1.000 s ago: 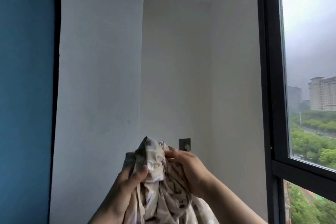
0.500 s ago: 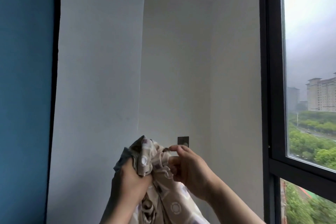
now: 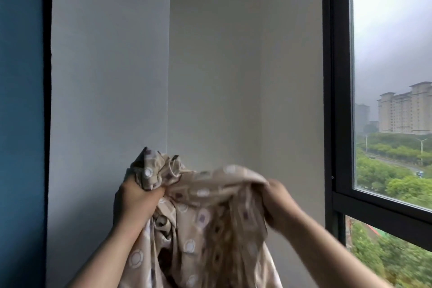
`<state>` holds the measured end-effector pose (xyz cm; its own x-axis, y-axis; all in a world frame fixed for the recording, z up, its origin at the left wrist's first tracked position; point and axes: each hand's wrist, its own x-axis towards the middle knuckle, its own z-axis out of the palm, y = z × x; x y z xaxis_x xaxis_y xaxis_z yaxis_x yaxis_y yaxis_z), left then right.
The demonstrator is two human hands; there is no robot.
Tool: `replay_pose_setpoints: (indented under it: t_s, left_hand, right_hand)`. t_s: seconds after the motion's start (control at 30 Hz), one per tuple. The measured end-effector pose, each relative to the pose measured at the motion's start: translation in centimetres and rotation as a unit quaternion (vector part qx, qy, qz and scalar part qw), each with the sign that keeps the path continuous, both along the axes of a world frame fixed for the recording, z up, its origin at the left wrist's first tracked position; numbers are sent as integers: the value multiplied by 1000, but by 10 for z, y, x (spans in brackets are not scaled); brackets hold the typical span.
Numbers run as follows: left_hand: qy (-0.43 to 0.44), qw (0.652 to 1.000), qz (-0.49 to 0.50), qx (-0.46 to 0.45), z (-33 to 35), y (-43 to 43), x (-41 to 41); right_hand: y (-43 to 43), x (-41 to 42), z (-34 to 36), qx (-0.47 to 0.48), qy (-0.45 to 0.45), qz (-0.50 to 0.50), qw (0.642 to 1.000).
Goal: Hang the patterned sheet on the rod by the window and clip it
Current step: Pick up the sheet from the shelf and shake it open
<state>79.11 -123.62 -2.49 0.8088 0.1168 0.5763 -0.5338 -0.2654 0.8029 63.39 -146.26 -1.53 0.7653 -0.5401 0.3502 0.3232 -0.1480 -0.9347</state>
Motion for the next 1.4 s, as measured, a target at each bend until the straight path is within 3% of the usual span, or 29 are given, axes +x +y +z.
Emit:
replay_pose_setpoints:
  t_s: [0.17, 0.37, 0.47, 0.6, 0.63, 0.7, 0.77, 0.9, 1.0, 1.1, 1.13, 1.2, 1.3, 1.4]
  left_hand:
    - [-11, 999, -27, -31, 42, -1, -1]
    - [11, 997, -43, -67, 54, 17, -4]
    - [26, 995, -77, -53, 41, 11, -12]
    - [-40, 968, -246, 18, 26, -6, -41]
    - [-60, 967, -236, 70, 22, -14, -46]
    - [-77, 979, -126, 139, 17, -26, -54]
    - [-97, 983, -49, 148, 18, -35, -60]
    - [-78, 980, 8, 184, 27, -44, -54]
    - [-48, 985, 50, 159, 30, -42, -36]
    - [-49, 988, 45, 138, 28, -42, -23]
    - [-43, 989, 41, 137, 27, -43, -22]
    - [-30, 989, 37, 140, 25, -44, -22]
    - [-16, 989, 27, 143, 23, -43, -11]
    - [-9, 989, 21, 149, 18, -42, -9]
  right_hand:
    - [20, 34, 107, 44, -135, -59, 988]
    - [9, 43, 87, -101, 70, 53, 991]
    - [13, 45, 87, -33, 85, 110, 990]
    - [37, 45, 75, 20, 103, 188, 977]
    - [40, 46, 71, 3, 87, 178, 980]
    - [45, 49, 64, -40, 76, 141, 986]
    - [43, 47, 58, -28, 63, 153, 986]
    - [34, 37, 47, -21, 15, 155, 988]
    - [37, 12, -10, -142, 30, 44, 988]
    - [42, 13, -82, -366, 206, 6, 907]
    - [33, 20, -96, -375, 254, -5, 892]
    - [15, 26, -97, -327, 250, -38, 910]
    - [-6, 23, -51, -183, 110, -83, 973]
    - [-16, 23, 26, -44, 2, -53, 998]
